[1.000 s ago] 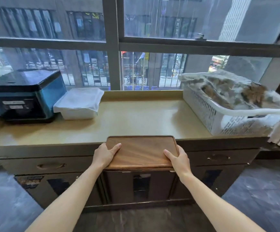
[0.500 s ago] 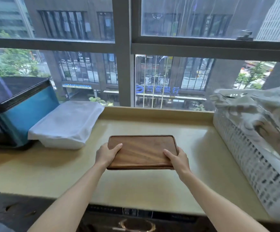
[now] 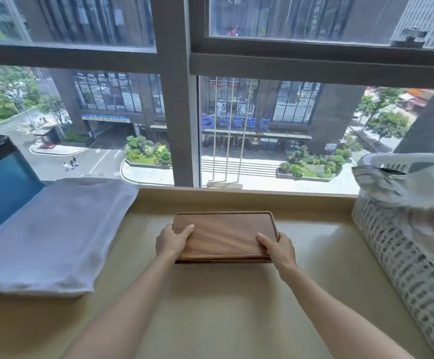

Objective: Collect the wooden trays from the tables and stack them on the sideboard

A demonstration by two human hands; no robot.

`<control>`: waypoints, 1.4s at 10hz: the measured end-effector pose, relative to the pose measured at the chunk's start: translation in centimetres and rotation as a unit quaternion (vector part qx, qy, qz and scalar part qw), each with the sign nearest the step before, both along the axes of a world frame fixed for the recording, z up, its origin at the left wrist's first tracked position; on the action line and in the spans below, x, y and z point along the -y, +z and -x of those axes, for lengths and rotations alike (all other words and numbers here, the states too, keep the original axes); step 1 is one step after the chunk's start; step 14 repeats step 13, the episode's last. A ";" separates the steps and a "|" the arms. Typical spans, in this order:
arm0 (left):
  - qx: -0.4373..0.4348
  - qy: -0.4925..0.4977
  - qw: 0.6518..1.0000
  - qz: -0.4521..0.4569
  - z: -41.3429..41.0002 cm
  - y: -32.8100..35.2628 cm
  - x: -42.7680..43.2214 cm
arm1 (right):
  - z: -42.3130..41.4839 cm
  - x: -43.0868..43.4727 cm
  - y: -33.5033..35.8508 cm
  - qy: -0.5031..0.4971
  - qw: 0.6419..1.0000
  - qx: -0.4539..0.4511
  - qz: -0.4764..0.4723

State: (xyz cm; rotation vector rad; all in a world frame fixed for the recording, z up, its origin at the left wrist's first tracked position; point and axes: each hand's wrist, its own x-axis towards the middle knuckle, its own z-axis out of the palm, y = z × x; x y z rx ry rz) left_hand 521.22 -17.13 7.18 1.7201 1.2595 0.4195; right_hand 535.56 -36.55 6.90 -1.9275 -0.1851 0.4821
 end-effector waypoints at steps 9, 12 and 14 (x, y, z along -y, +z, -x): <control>-0.106 -0.040 0.993 -0.024 -8.0 -3.5 -7.0 | -7.3 -5.6 -2.9 -0.052 0.990 -0.005 0.129; -0.213 -0.099 0.967 -0.104 -7.8 -3.4 -6.7 | -7.4 -5.8 -2.2 0.013 0.973 0.012 0.228; -0.249 -0.107 0.952 -0.142 -7.7 -2.3 -6.7 | -6.8 -6.0 -1.1 0.041 0.964 0.056 0.256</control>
